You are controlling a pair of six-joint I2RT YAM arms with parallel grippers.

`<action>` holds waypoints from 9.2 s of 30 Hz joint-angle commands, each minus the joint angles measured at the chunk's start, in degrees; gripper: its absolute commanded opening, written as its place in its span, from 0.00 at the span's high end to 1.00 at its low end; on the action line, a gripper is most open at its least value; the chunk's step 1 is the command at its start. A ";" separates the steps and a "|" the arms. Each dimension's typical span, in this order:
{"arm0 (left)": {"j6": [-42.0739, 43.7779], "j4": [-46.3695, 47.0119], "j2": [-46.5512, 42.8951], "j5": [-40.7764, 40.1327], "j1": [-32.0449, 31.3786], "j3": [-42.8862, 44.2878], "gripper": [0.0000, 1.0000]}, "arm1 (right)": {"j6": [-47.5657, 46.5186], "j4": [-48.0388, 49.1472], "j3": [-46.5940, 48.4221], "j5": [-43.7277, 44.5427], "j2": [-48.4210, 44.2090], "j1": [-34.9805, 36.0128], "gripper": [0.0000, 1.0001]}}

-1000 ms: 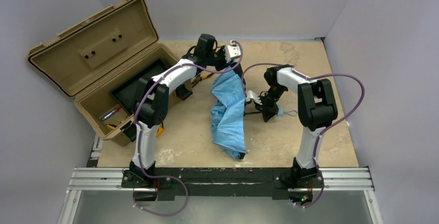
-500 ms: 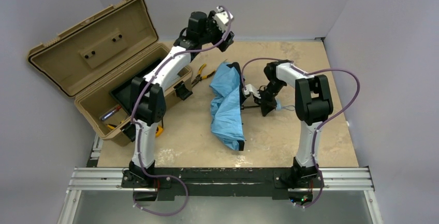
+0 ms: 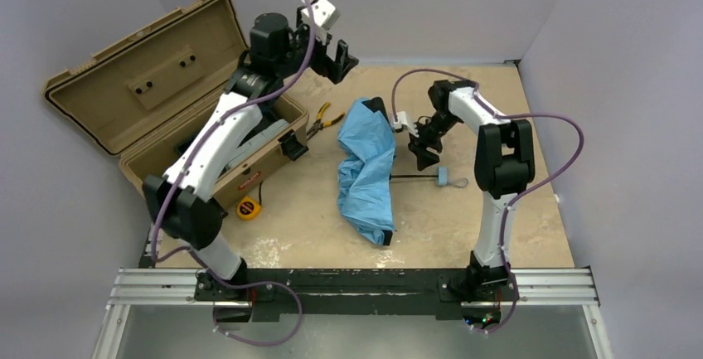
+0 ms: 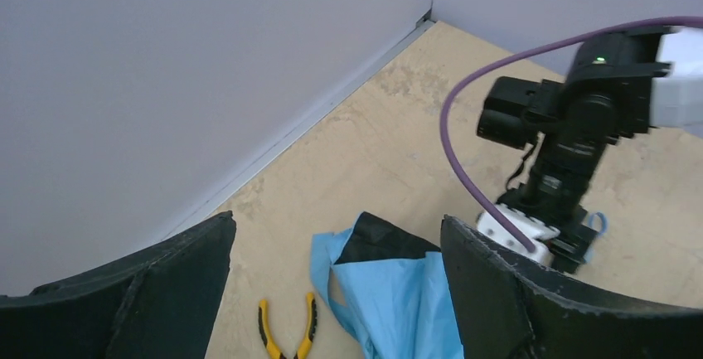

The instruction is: Put away the umbrella

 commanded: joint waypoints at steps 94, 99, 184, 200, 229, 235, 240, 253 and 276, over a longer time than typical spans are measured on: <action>-27.36 -22.28 23.03 2.41 -12.53 -22.77 0.79 | 29.77 58.78 -36.41 13.07 -28.81 32.96 0.36; -28.26 -22.14 22.91 1.39 -10.62 -22.67 0.78 | 26.77 43.83 -32.06 5.05 -35.12 32.96 0.27; -28.04 -23.29 25.10 8.34 -9.71 -22.21 0.82 | 8.87 68.23 -56.38 20.56 -38.15 36.50 0.01; -29.36 -23.67 20.89 11.67 -11.23 -17.82 0.71 | 7.36 66.83 -50.76 20.32 -23.23 34.54 0.70; -30.96 -18.15 9.25 -14.64 -6.89 -20.32 0.55 | 7.47 55.09 -49.72 11.77 -28.14 31.02 0.76; -32.19 -17.83 14.53 -13.70 -6.13 -17.26 0.58 | 7.33 54.76 -50.12 10.84 -28.16 31.07 0.76; -33.11 -18.16 19.38 -6.59 -6.00 -15.08 0.72 | 7.33 54.50 -50.23 10.66 -28.53 31.02 0.76; -31.74 -19.59 23.55 7.15 -10.80 -17.30 0.93 | 10.84 61.06 -50.23 14.91 -29.18 31.10 0.76; -32.46 -20.29 24.20 20.64 -15.80 -21.24 0.94 | 6.35 57.63 -48.91 18.25 -33.02 30.63 0.44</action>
